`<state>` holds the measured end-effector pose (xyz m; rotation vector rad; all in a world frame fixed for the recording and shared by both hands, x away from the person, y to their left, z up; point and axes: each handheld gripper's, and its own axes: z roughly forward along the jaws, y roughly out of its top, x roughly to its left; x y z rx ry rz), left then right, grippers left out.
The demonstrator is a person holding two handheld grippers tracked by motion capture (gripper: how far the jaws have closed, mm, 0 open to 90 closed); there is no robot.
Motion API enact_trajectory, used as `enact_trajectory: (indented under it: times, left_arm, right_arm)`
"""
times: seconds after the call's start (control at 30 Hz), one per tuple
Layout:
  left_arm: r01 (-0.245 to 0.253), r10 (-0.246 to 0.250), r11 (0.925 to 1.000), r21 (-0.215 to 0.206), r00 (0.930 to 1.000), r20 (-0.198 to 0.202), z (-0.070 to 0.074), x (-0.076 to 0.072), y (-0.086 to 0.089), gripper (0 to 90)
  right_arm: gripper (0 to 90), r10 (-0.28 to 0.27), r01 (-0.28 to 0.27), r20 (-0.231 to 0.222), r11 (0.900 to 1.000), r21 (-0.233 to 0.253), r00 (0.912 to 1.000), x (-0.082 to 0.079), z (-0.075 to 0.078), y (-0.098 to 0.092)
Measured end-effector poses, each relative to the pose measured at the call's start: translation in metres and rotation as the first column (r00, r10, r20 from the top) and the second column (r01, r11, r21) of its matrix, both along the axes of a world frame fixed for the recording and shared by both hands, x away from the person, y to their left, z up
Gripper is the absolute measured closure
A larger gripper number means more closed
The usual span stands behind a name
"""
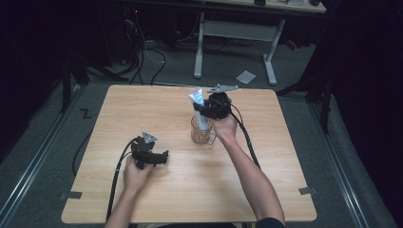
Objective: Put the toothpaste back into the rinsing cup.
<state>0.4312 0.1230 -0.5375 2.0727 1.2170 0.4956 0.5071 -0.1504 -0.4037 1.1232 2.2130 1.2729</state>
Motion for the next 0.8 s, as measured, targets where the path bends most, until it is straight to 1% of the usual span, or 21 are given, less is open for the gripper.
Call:
enact_trajectory:
  times: [0.07,0.17,0.33,0.8]
  left_arm:
    - [0.0,0.0,1.0,0.0,1.0,0.0,0.0,0.0,0.0,6.8]
    - [0.0,0.0,1.0,0.0,1.0,0.0,0.0,0.0,0.0,6.8]
    - [0.0,0.0,1.0,0.0,1.0,-0.001,0.0,0.0,0.0,6.8]
    - [0.0,0.0,1.0,0.0,1.0,-0.001,0.0,0.0,0.0,6.8]
  right_arm:
    - [63.7,0.0,0.0,0.003,1.0,-0.002,1.0,0.0,-0.001,0.001]
    - [63.6,0.0,0.0,0.003,1.0,-0.018,1.0,0.001,-0.003,0.003]
    - [63.5,0.001,-0.001,-0.007,0.999,-0.032,1.0,0.0,-0.008,0.004]
    - [62.8,0.004,-0.005,-0.024,0.999,-0.044,0.9997,-0.002,-0.018,0.004]
